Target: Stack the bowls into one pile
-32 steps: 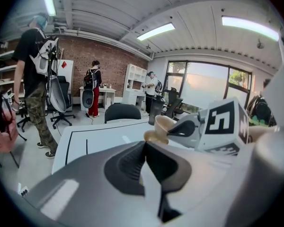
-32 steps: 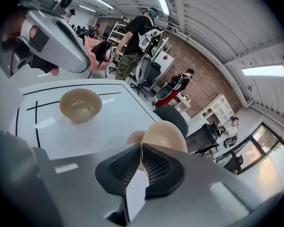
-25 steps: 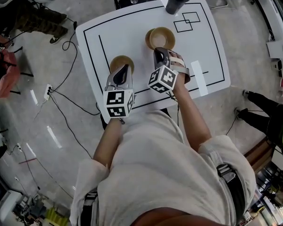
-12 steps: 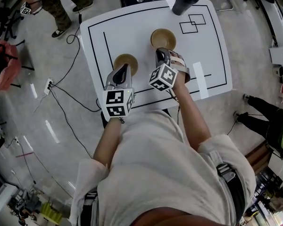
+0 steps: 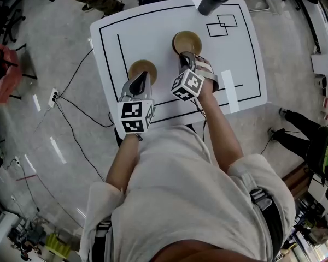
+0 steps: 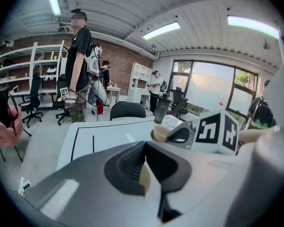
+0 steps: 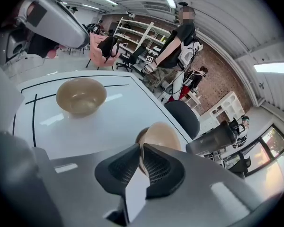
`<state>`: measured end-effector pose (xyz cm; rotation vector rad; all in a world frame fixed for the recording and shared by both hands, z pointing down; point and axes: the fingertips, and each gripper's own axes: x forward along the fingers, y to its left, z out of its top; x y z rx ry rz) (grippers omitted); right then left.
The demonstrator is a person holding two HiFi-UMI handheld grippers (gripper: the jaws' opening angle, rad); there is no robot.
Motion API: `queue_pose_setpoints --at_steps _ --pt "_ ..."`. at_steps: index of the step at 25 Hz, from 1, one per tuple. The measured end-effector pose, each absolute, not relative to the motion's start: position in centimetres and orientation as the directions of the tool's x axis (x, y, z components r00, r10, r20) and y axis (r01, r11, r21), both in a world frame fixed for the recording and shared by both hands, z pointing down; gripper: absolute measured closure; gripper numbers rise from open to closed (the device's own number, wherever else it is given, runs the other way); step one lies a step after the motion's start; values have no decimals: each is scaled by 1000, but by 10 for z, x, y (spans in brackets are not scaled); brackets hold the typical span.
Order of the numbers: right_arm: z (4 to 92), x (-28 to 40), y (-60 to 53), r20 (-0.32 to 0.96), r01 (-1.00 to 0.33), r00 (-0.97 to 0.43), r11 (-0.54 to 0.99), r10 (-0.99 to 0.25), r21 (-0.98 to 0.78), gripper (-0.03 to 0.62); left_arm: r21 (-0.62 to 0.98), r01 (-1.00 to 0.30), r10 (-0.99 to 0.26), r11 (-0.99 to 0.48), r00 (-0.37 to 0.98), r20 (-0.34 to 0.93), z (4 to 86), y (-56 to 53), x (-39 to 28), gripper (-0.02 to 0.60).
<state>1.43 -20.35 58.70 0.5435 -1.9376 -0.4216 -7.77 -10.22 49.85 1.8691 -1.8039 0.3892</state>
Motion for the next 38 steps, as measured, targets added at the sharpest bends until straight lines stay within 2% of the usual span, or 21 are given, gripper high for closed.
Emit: queue_pose_setpoints --at_steps 14,18,24,26,27,31,35,38 --pt "593 17 -203 763 -201 -388 855 -518 478 558 163 -987 -833 8 84 547 504 -106 -67 580" --pt "590 18 -203 759 -213 -408 861 -507 461 522 164 -986 -831 14 80 551 503 -105 -65 580" --pt "575 17 -195 715 -252 -462 851 -524 460 535 172 -984 -819 48 59 570 507 -92 -71 580" --pt "569 14 -191 693 -291 -488 848 -530 444 564 175 -983 -807 56 59 587 514 -84 -74 580" --pt "566 13 -188 682 -318 -503 847 -531 425 592 176 -983 -800 57 61 597 517 -81 -76 580" --pt "559 6 -167 651 -429 -571 858 -501 284 595 171 -983 -779 64 58 624 523 -70 -87 580" --pt "565 0 -140 637 -540 -638 841 -433 31 595 174 -982 -763 75 56 643 530 -59 -101 580" --pt "568 -3 -120 637 -566 -661 820 -396 -77 595 187 -980 -750 62 78 657 538 -51 -110 580"
